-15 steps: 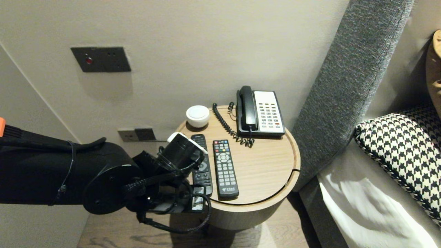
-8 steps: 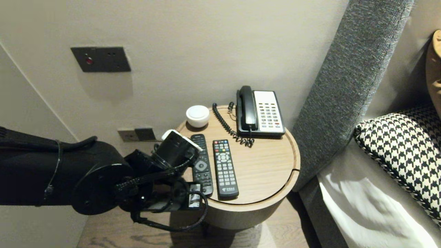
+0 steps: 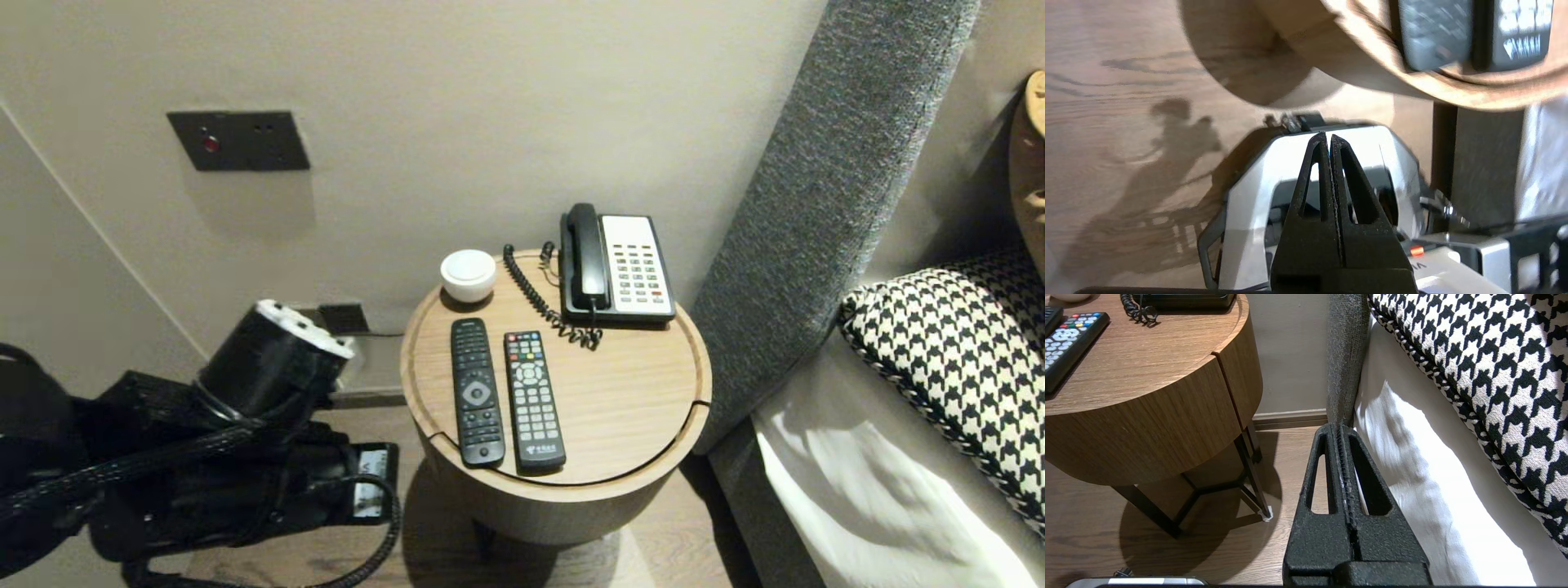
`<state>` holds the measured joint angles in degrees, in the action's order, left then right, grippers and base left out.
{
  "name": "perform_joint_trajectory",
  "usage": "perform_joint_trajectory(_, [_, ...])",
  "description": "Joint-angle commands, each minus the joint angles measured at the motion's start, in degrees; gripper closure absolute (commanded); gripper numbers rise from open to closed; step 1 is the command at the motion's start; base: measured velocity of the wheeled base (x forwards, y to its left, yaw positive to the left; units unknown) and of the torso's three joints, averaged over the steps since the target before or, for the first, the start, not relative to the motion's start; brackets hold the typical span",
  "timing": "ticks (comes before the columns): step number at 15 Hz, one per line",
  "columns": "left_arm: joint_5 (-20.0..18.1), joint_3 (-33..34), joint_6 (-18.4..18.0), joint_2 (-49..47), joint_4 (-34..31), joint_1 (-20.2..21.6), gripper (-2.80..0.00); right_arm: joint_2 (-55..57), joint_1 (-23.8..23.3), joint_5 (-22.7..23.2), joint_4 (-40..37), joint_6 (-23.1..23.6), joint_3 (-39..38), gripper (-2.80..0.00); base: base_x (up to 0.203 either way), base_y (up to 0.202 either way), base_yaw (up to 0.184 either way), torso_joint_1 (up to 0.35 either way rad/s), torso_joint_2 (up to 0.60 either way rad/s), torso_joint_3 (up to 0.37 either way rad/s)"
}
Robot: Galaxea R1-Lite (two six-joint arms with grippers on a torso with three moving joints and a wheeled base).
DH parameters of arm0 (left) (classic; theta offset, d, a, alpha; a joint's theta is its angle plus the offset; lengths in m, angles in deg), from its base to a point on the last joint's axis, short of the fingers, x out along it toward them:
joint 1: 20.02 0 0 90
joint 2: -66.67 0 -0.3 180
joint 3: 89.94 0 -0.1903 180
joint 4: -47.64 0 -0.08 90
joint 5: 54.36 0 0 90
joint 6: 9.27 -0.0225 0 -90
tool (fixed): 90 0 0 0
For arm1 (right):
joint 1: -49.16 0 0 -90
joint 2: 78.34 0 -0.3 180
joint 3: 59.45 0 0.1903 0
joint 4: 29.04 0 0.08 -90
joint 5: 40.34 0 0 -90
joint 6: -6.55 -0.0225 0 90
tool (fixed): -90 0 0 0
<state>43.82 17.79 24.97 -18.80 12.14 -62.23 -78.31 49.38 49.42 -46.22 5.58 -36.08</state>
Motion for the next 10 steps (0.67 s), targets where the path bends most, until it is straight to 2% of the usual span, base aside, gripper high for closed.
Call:
perform_joint_trajectory(1, [-0.5,3.7,-0.5,10.1,0.3,7.3,0.0,0.1,0.0,0.0,0.0,0.0,-2.3,0.0,0.0,0.0,0.0,0.0,0.0,0.0])
perform_joint_trajectory(3, [-4.3,6.4,-1.9,16.2,0.8,17.5,0.0,0.1,0.0,0.0,0.0,0.0,-2.3,0.0,0.0,0.0,0.0,0.0,0.0,0.0])
perform_joint_trajectory(5, [-8.3,10.2,-6.2,25.4,1.0,25.6,0.0,0.1,0.0,0.0,0.0,0.0,-2.3,0.0,0.0,0.0,0.0,0.0,0.0,0.0])
perform_joint_trajectory(7, [-9.9,14.9,-12.0,35.2,1.2,30.5,0.0,0.1,0.0,0.0,0.0,0.0,-2.3,0.0,0.0,0.0,0.0,0.0,0.0,0.0])
perform_joint_trajectory(10, [-10.7,24.5,-18.8,48.4,1.0,35.2,0.0,0.1,0.0,0.0,0.0,0.0,-2.3,0.0,0.0,0.0,0.0,0.0,0.0,0.0])
